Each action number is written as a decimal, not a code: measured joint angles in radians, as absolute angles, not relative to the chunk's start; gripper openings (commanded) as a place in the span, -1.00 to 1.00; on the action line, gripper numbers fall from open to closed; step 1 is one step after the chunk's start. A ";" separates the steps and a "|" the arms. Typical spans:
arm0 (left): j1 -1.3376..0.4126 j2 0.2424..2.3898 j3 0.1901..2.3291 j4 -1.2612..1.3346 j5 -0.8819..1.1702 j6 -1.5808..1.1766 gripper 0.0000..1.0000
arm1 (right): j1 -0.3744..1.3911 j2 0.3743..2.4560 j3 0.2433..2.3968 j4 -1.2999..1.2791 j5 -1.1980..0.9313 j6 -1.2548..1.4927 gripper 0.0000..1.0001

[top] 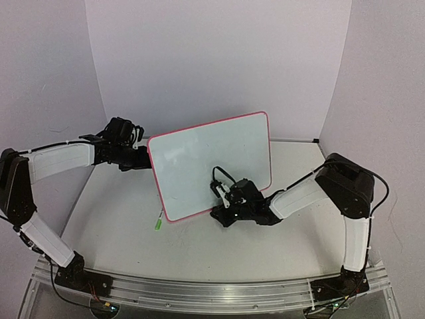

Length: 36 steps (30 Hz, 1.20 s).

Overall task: Write a sentence on the whiteboard
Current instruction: Move the whiteboard to the center of the board.

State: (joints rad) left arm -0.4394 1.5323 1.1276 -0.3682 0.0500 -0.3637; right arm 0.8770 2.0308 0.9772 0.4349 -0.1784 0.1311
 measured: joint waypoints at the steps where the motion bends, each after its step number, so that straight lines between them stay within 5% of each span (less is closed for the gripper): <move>1: -0.438 1.521 1.121 -0.370 0.039 -0.367 0.78 | 0.896 2.045 0.991 0.444 -0.145 0.139 -0.51; 10: -0.424 1.414 1.054 -0.447 -0.082 -0.419 0.88 | 1.000 2.127 1.070 0.490 0.086 0.206 -0.48; 22: -0.301 1.280 0.941 -0.611 -0.286 -0.578 0.98 | 1.016 2.128 1.070 0.493 0.145 0.286 -0.43; 31: -0.312 1.072 0.731 -0.620 -0.232 -0.642 0.78 | 1.030 2.090 1.055 0.449 0.151 0.320 -0.05; 36: -0.462 1.024 0.586 -0.619 -0.169 -0.680 0.71 | 1.037 1.971 1.019 0.363 0.176 0.366 0.05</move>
State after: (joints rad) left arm -0.4616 1.0241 0.5858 -0.6188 -0.1693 -0.6803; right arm 1.0372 1.9705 1.0187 0.3630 0.1761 0.3659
